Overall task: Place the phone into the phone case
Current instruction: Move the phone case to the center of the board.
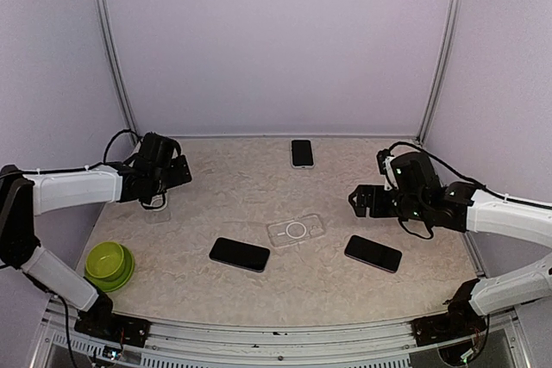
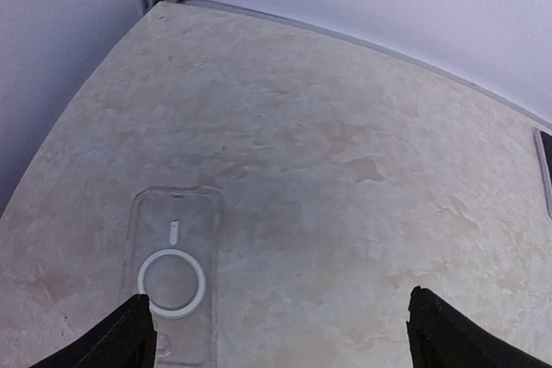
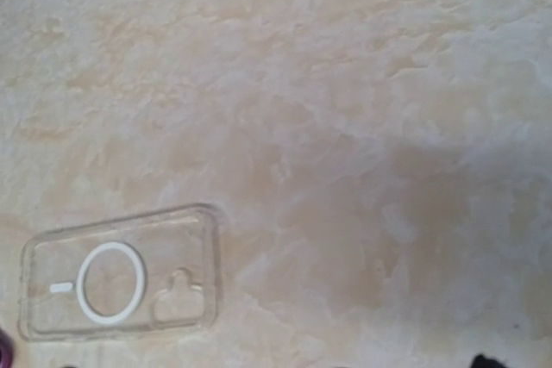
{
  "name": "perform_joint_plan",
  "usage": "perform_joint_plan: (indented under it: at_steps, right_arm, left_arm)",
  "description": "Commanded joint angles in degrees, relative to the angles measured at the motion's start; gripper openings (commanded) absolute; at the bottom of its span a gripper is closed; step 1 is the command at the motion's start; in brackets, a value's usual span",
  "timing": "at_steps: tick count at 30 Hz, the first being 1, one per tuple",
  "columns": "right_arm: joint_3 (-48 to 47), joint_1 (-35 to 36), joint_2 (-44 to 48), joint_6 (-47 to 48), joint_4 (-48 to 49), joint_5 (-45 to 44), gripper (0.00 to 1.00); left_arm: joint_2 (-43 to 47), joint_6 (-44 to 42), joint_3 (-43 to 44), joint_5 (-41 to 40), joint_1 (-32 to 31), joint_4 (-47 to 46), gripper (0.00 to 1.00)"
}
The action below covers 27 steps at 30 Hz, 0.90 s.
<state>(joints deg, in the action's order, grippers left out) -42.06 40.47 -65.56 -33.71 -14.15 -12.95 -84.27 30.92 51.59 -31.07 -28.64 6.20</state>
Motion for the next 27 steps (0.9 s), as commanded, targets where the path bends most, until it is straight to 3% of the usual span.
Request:
perform_joint_plan:
  at_steps: [1,10,19,23,27]
  right_arm:
    - [1.30,-0.30,-0.14,0.27,2.06,1.54,0.97]
    - [1.81,-0.30,-0.17,0.06,2.19,2.19,0.96]
    - [1.31,-0.30,-0.80,0.20,2.12,2.54,0.96]
    - [1.28,-0.31,-0.73,0.02,1.70,2.66,0.95]
    - [1.58,-0.38,-0.08,-0.21,1.31,2.39,0.95]
  left_arm:
    - [2.50,11.64,-4.83,-1.14,6.07,5.14,0.99]
    - [1.15,18.35,-9.32,3.68,13.45,4.12,0.99]
    - [-3.21,18.70,-11.63,5.06,14.94,1.23,0.93]
    - [-5.17,18.64,-11.87,5.70,15.01,0.26,0.87]
    - [-6.81,18.84,-12.25,6.64,14.95,-0.90,0.76]
